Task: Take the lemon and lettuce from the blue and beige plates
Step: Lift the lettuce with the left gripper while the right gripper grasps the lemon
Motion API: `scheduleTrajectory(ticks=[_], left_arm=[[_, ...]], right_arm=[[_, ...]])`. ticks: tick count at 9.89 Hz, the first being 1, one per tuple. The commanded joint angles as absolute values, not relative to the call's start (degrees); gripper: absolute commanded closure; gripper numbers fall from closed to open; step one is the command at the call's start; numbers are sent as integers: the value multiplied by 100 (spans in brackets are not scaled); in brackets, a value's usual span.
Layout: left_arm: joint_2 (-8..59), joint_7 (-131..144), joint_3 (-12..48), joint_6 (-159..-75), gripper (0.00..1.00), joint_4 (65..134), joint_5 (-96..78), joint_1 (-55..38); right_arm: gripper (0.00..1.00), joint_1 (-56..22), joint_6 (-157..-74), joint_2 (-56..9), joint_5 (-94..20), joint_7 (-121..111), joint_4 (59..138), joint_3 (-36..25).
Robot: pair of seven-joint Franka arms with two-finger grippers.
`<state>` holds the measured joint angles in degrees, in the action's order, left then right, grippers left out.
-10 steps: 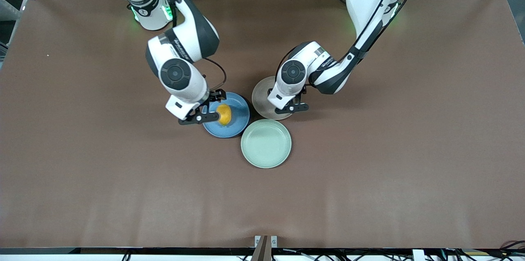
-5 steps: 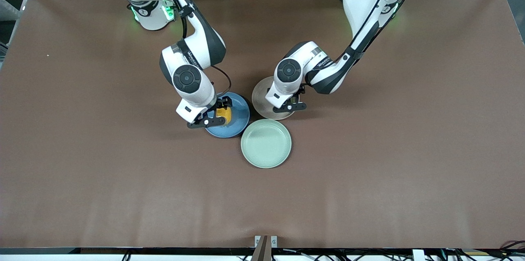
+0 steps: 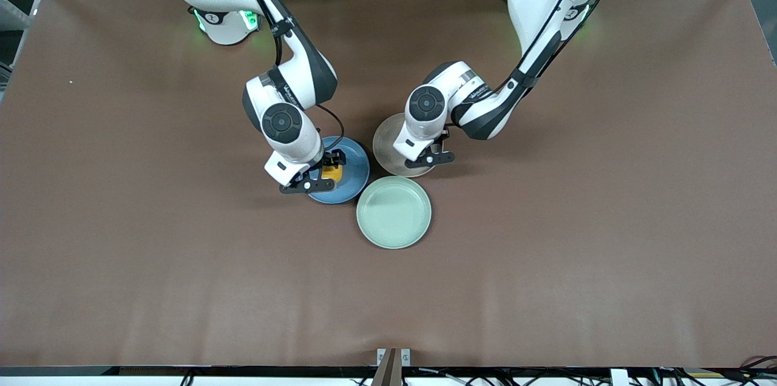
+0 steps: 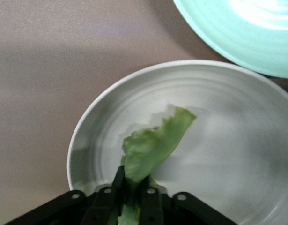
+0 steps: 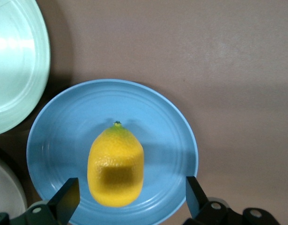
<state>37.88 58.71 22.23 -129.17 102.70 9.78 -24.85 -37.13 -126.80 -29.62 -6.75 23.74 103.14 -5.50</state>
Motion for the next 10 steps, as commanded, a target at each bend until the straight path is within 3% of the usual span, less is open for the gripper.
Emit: scheduleTrajectory(ticks=[1, 10], left_arm=[[3762, 6108, 2188, -12920, 100, 10134, 1151, -2523], [3129, 5960, 2188, -12674, 100, 10107, 1169, -1952]], right_arm=[[0, -3840, -12945, -3102, -773, 2618, 10327, -571], [0, -4016, -13790, -3428, -773, 2733, 10679, -571]])
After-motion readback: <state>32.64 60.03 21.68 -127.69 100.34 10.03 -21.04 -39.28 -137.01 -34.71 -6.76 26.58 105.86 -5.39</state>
